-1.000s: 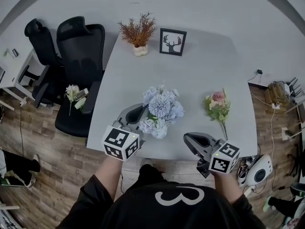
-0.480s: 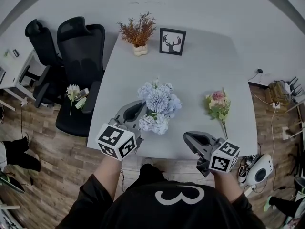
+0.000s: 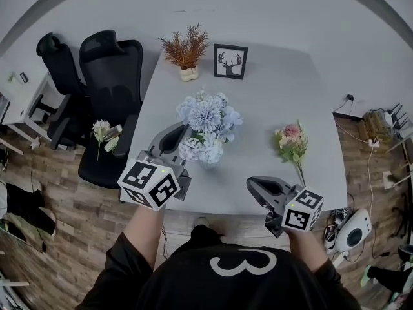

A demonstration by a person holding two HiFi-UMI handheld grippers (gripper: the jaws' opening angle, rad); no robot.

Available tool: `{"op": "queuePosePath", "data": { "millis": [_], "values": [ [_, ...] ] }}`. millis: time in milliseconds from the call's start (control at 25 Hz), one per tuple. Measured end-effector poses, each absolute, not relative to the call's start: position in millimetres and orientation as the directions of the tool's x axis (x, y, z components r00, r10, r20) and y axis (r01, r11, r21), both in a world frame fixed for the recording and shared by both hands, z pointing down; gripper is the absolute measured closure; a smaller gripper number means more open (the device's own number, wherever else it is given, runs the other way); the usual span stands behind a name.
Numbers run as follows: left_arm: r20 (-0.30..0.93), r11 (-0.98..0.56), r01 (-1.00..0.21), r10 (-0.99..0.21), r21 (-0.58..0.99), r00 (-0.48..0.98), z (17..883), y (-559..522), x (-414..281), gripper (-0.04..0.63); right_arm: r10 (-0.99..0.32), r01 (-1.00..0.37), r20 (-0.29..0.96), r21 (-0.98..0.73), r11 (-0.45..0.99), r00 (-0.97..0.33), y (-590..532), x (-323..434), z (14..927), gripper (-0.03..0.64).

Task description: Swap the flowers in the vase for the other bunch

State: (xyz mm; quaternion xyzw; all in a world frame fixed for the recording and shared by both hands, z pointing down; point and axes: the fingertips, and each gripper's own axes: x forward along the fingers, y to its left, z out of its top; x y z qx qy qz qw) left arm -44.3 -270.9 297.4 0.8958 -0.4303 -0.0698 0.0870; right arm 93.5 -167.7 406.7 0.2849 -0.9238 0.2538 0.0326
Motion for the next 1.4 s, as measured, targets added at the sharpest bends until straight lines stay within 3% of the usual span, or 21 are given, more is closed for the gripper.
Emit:
{"op": "queuePosePath", "data": {
  "millis": [280,600,1000,1400],
  "values": [
    [-0.116,-0.578,-0.799,-0.816,0.167,0.566,240,-266,-58,0.586,-0.5,-0.521,0.173,-0.436,0.734,-0.849,-162,92,387,0.609],
    [-0.076,-0.435,-0.89,-0.901,0.136,0.428,213,-242,-112,0.586,-0.443,-0.457,0.144,-0.445,0.77,-0.885,-163,74,373,0.609],
    [0.105,-0.233,-0.962,-0.963,0.145,0.249,320,-232,-195,0.586,-0.356,-0.398,0.181,-0.486,0.778,-0.917,-159,34,403,0.609],
    [0.248,-0.248,-0.964,-0.932,0.098,0.265,429,-280,-198,0.586,-0.391,-0.462,0.25,-0.537,0.706,-0.886,-180,29,438,0.609]
  ]
}}
